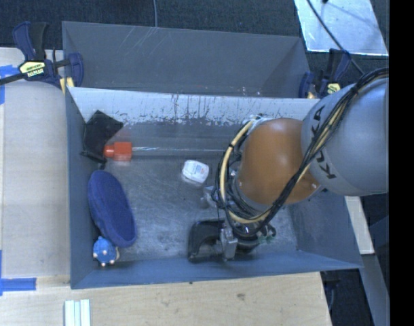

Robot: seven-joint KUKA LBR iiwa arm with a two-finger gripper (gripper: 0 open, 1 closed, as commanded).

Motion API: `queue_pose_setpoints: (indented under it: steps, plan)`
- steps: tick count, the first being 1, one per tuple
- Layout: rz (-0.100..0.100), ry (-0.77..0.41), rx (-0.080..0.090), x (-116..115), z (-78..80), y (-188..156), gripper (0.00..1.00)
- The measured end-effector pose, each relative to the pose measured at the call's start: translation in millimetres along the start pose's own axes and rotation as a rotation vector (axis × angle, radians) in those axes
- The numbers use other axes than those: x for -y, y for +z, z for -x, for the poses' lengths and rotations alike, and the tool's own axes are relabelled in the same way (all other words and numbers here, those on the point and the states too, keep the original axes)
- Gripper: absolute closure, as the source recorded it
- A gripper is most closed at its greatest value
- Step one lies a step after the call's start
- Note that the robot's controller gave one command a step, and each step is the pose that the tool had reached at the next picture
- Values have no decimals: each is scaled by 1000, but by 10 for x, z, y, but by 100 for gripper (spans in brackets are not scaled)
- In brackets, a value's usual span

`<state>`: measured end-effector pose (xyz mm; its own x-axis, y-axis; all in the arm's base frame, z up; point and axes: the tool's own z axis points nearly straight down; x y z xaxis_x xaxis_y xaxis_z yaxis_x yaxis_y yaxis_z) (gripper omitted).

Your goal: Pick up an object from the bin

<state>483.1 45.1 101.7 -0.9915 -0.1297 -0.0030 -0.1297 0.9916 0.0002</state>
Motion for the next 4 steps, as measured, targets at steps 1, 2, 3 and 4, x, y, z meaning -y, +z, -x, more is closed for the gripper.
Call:
queue_pose_setpoints:
  steps: [1, 2, 3, 4]
  plan:
    - [1, 4, -5, 21, 183, -5, 0]
    - [0, 111, -4, -64, 50, 327, 0]
    - [0, 112, -3, -61, 55, 327, 0]
    - [1, 112, -2, -66, 57, 323, 100]
